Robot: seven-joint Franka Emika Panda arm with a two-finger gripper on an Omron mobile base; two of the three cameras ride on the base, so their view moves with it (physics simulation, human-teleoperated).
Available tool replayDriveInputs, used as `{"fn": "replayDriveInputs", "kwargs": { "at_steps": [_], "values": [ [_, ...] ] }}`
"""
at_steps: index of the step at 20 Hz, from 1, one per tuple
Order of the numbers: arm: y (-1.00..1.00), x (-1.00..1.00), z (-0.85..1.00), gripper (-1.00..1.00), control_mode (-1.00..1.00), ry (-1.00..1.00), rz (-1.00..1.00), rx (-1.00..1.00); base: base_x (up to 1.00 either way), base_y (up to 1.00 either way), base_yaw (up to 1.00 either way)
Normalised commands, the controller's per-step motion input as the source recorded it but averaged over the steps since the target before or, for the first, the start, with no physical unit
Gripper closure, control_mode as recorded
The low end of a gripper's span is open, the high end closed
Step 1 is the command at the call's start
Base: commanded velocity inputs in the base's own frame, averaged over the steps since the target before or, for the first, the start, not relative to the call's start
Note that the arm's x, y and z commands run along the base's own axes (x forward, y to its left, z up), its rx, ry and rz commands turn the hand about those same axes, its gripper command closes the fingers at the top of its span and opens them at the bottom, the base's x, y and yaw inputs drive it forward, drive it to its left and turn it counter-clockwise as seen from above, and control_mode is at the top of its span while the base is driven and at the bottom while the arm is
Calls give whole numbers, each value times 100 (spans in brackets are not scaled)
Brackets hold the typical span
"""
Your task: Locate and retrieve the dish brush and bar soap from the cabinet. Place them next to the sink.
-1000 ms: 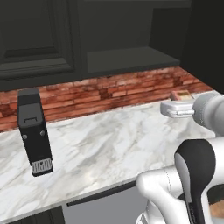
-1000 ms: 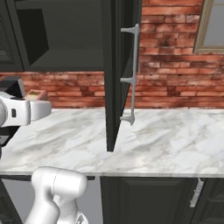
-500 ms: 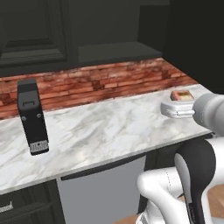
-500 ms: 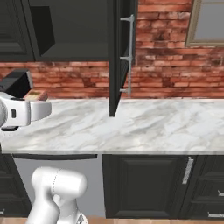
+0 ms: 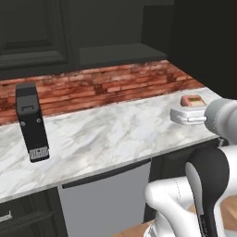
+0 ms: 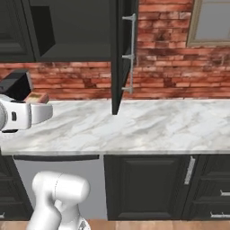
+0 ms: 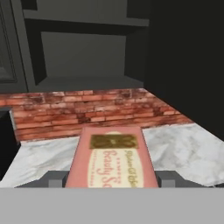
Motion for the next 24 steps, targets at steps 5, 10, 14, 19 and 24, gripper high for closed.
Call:
{"fn": "replayDriveInputs", "kwargs": {
  "at_steps": [5,10,14,19,24],
  "values": [
    [0,0,0,100,100,0,0,0,-34,2,-35],
    [0,0,0,100,100,0,0,0,-37,2,-41],
    [0,0,0,100,100,0,0,0,-33,1,-43],
    [0,0,0,100,100,0,0,0,-33,0,-42],
    [0,0,0,100,100,0,0,0,-31,1,-43]
  ]
}}
